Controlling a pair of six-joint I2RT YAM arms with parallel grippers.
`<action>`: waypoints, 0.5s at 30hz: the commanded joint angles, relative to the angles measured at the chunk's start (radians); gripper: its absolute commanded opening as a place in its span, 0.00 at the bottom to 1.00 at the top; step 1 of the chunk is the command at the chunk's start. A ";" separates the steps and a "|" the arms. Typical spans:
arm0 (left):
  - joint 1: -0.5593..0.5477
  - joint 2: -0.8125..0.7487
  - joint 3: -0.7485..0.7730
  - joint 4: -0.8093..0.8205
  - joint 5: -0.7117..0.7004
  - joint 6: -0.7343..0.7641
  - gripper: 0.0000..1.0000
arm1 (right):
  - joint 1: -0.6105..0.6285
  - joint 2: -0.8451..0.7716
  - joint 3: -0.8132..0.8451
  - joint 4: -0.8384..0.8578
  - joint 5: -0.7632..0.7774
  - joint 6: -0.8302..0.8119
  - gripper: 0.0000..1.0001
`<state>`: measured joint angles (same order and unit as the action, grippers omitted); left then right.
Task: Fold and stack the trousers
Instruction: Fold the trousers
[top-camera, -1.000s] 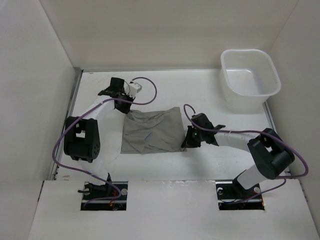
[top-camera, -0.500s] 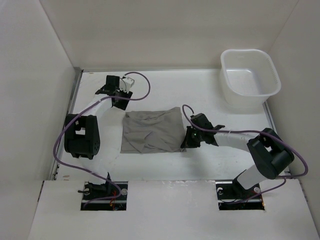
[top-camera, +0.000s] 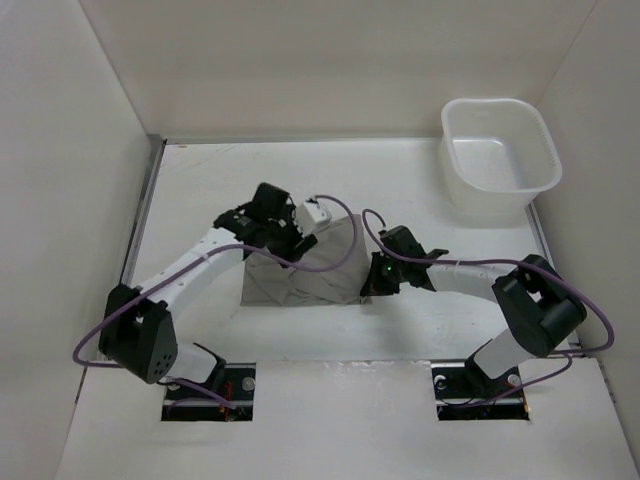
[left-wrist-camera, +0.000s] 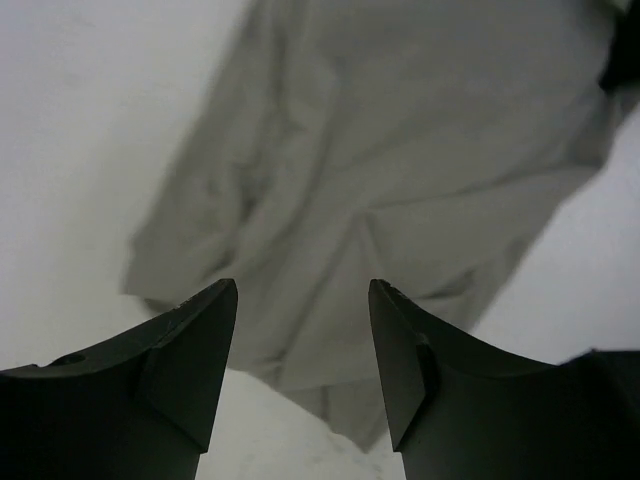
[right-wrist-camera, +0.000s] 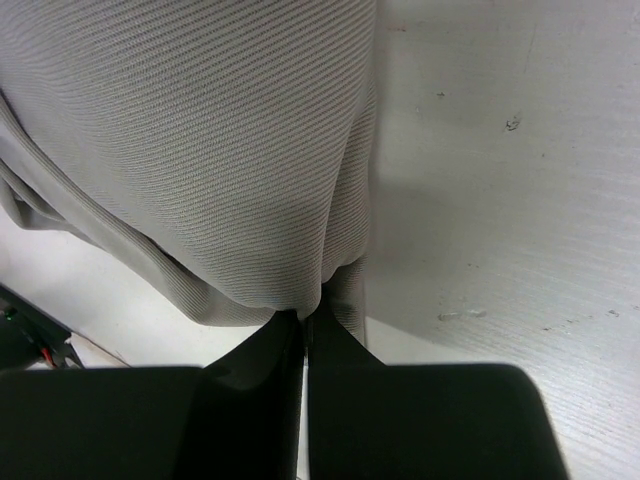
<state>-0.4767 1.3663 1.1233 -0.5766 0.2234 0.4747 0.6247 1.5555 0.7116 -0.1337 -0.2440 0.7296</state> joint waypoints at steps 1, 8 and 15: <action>-0.055 0.056 -0.095 -0.071 -0.012 0.004 0.54 | -0.010 -0.012 -0.015 0.022 0.012 -0.004 0.02; -0.136 0.140 -0.123 0.029 -0.125 -0.041 0.52 | -0.038 -0.034 -0.044 0.057 0.014 0.034 0.03; -0.133 0.188 -0.177 0.067 -0.255 -0.001 0.23 | -0.043 -0.049 -0.044 0.059 0.017 0.036 0.03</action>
<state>-0.6159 1.5490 0.9783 -0.5354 0.0345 0.4580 0.5949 1.5311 0.6735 -0.0963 -0.2512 0.7639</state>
